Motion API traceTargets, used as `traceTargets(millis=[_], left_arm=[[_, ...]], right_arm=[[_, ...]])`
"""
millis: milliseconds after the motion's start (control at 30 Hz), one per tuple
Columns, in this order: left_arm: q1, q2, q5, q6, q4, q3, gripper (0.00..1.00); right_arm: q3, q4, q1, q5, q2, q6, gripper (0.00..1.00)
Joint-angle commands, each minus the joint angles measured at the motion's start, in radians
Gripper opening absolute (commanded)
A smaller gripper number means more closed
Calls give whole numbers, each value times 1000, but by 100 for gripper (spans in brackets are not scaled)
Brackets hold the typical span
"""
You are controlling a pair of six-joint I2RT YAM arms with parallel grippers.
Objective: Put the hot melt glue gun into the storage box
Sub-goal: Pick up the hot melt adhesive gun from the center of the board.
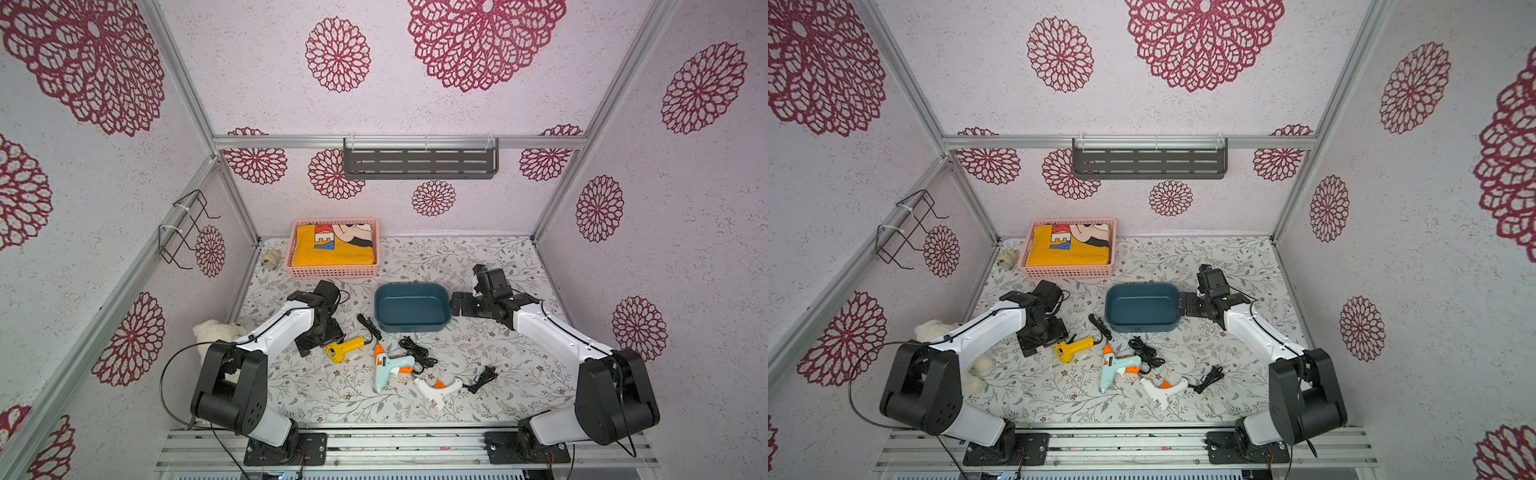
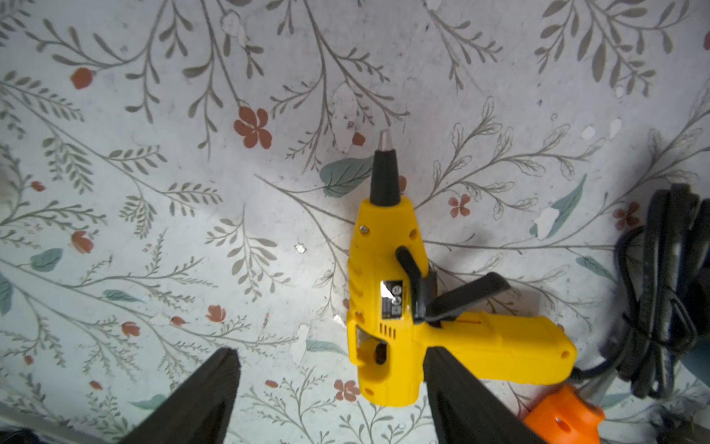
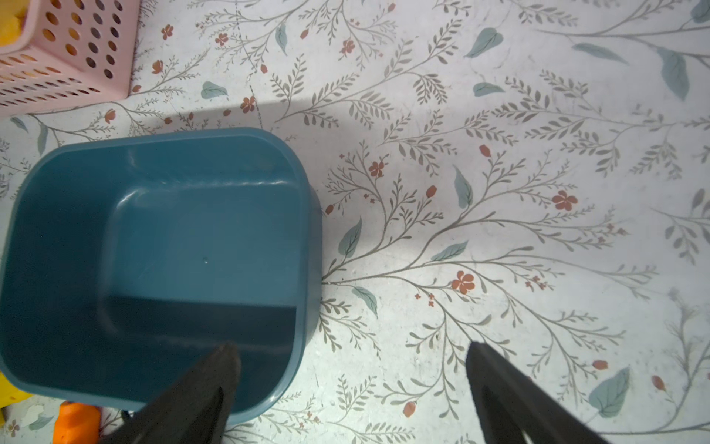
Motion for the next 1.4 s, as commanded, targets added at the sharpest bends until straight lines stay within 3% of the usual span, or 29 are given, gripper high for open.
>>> traceTargets(millis=[0,567,1033,1200,1367], left_arm=[[1,41,12,15,68,39,82],[65,153,77,77,152,12,72],[74,155,79,127,115,10,38],[75,48,40,174,-16,58,24],[75,-51,-30,231,-201,192,17]], right_arm=[[34,-20,3,8,-11,-12,99],[23,-28,2,22,-9,-15,99],[19,-28,-7,22,-12,-18,99],[26,-28,-12,14,-27,-27,99],[31,-24,-17,5,-35,-33,99]])
